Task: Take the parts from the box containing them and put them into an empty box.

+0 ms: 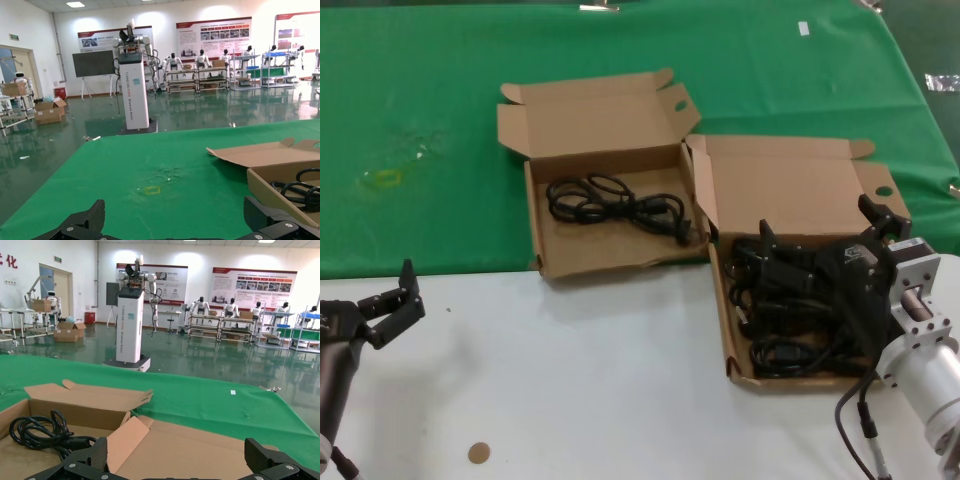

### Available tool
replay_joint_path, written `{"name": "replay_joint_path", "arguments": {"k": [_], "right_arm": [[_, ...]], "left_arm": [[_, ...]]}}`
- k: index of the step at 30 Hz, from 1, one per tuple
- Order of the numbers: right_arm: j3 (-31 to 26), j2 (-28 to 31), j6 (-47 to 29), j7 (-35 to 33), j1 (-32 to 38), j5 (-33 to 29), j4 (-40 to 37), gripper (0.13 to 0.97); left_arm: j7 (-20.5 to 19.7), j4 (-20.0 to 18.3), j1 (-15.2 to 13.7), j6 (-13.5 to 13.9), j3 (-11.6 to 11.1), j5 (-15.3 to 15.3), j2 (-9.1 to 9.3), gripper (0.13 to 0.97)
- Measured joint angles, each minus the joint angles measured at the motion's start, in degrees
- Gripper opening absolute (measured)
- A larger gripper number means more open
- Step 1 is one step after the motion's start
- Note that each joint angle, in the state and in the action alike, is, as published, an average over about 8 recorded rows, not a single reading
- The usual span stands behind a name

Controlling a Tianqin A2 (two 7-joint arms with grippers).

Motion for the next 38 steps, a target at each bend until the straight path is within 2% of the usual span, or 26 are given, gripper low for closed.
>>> {"name": "replay_joint_path", "arguments": {"k": [38], "right_arm": [[0.0,0.0,0.0,0.0,0.0,0.0,0.0,0.966]], "left_arm": [[0.0,0.0,0.0,0.0,0.0,0.0,0.0,0.966]]}}
